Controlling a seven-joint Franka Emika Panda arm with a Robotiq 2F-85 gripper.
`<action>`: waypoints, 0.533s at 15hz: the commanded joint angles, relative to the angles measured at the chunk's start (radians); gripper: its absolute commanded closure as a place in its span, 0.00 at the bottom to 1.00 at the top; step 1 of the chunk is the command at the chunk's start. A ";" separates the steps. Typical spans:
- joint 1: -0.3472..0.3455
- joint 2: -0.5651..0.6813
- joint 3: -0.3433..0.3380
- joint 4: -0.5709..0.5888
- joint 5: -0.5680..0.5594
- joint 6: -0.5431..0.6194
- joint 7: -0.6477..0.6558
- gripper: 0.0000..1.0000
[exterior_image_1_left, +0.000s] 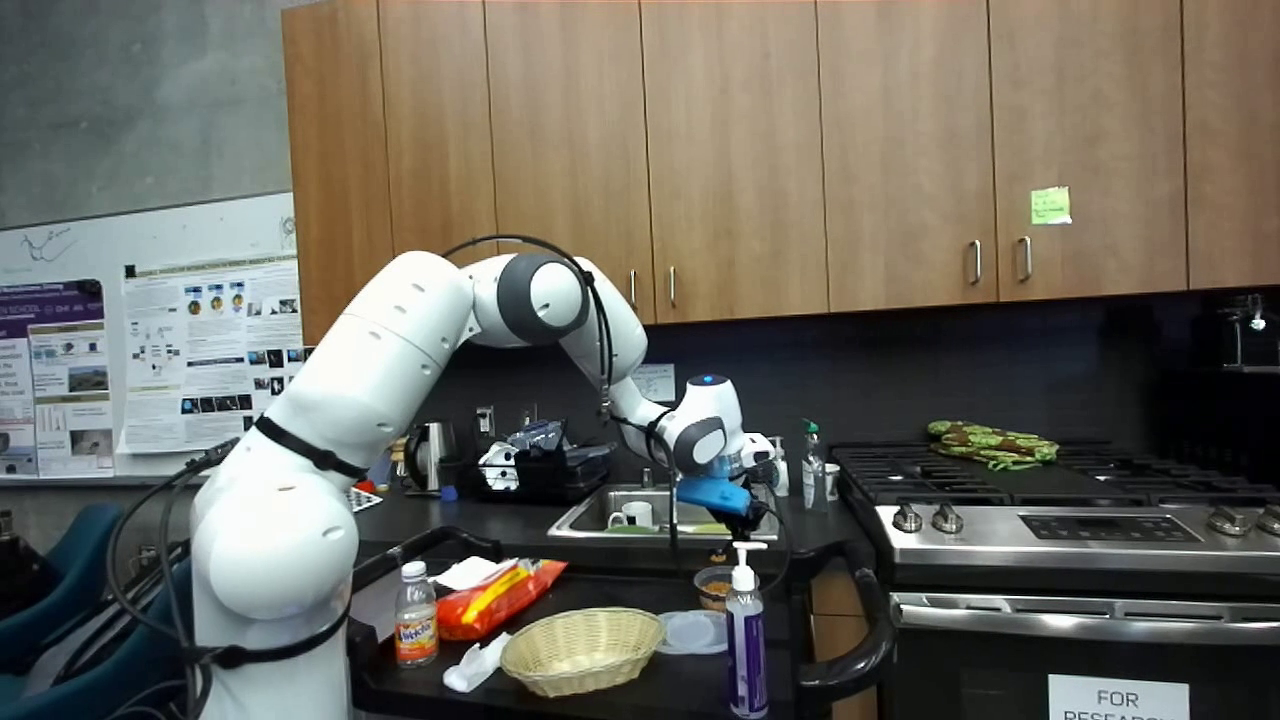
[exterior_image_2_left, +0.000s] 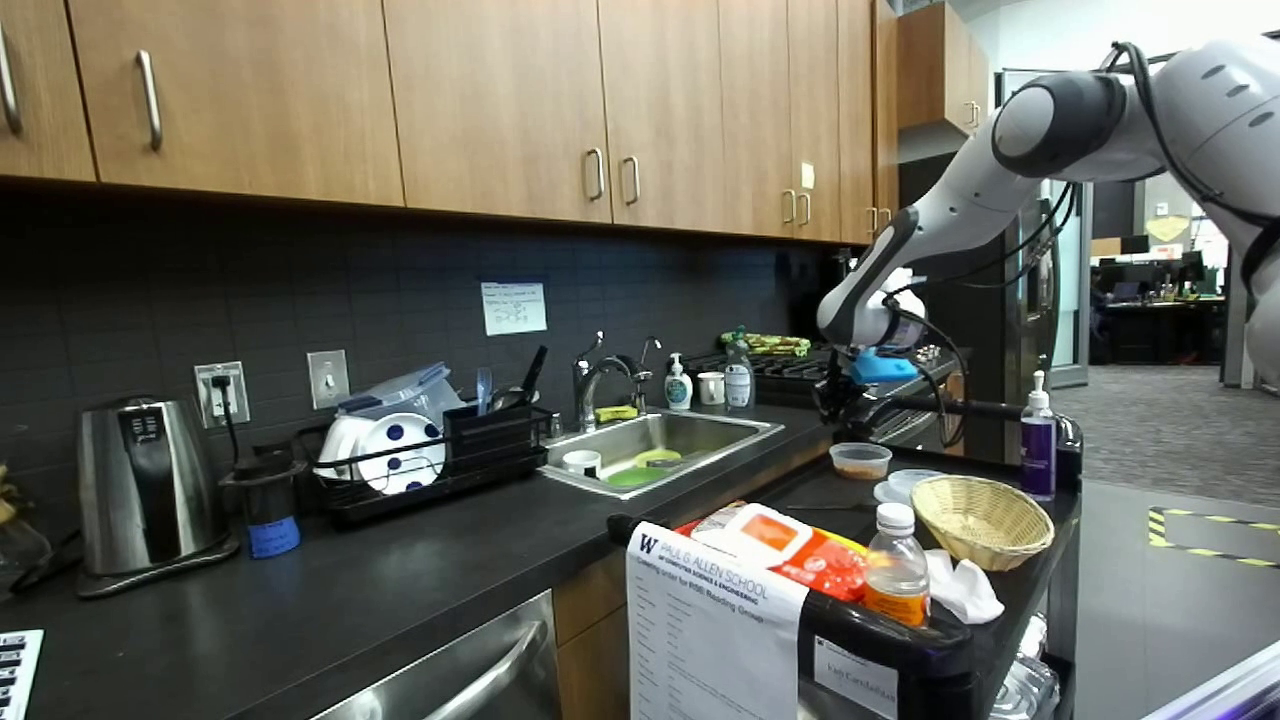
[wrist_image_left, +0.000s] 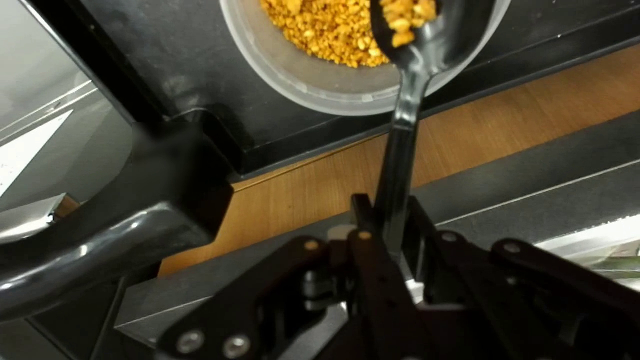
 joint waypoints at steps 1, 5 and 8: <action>0.033 0.004 -0.034 0.010 -0.047 -0.011 0.034 0.85; 0.044 0.006 -0.049 0.012 -0.068 -0.009 0.051 0.49; 0.052 0.001 -0.058 0.007 -0.078 -0.008 0.061 0.37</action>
